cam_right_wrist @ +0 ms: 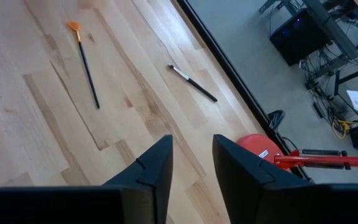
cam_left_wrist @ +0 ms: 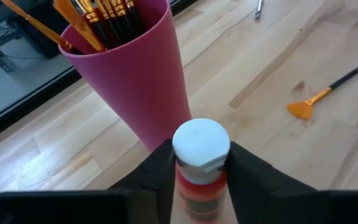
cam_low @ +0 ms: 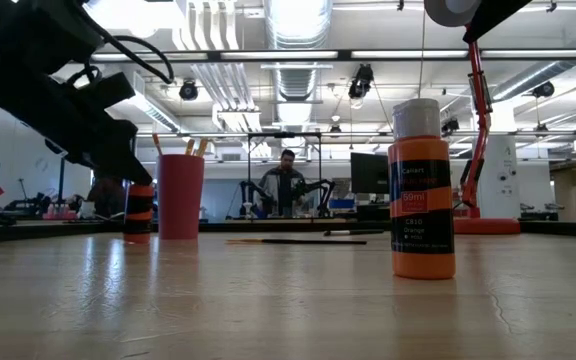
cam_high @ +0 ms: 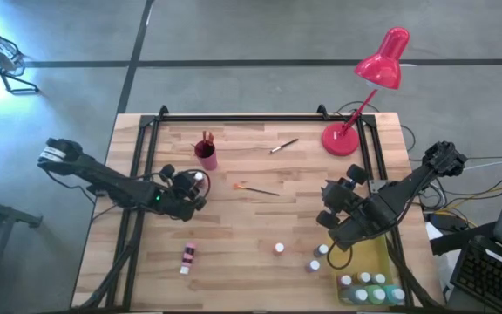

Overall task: Pick & Place Paint Supplies
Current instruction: Put the red paint bottle into the yellow bin

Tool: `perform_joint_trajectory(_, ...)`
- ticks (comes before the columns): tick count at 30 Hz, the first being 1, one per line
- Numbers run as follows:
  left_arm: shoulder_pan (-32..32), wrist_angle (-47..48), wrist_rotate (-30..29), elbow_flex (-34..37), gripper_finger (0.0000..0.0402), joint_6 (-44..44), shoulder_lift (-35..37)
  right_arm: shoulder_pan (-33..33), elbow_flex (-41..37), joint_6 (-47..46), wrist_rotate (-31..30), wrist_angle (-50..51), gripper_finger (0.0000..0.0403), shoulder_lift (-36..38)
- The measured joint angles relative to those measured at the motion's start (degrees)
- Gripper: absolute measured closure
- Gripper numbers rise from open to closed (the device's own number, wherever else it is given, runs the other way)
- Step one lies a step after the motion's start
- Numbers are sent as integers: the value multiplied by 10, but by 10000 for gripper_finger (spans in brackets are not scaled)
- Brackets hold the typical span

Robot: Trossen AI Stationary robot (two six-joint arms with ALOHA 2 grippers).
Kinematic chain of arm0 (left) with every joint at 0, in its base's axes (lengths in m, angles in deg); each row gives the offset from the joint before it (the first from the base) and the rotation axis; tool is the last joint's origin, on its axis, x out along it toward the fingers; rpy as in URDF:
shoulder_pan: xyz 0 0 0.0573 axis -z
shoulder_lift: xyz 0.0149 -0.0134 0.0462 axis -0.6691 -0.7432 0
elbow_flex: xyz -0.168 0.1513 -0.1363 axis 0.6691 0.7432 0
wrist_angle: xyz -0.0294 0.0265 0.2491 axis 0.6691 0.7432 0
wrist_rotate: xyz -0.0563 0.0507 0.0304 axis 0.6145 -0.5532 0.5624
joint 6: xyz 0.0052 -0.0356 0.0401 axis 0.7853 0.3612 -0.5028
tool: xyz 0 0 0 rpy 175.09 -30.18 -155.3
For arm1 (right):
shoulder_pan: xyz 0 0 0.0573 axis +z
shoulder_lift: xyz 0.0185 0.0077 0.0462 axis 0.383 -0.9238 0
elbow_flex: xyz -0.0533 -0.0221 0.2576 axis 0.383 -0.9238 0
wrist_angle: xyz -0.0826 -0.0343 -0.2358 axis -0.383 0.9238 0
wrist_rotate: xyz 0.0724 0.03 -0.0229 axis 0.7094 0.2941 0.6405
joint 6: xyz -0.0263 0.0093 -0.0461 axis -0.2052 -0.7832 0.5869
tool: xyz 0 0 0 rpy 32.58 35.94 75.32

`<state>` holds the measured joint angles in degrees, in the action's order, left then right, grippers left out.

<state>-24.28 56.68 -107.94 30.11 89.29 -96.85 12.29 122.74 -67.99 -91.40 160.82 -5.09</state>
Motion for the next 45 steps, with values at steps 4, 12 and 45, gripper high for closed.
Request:
perform_joint_trajectory(4, 0, -1, 3, 0, 287, -2, 0, 0, 0, 0, -2, 0, 289, 0)
perform_joint_trajectory(12, 0, -24, 88, -21, 287, -44, 19, 0, 0, -1, 0, -10, 313, 0)
perform_joint_trajectory(45, -181, -78, 911, -422, 287, -497, -217, -53, 49, 663, 214, -492, 259, 0)
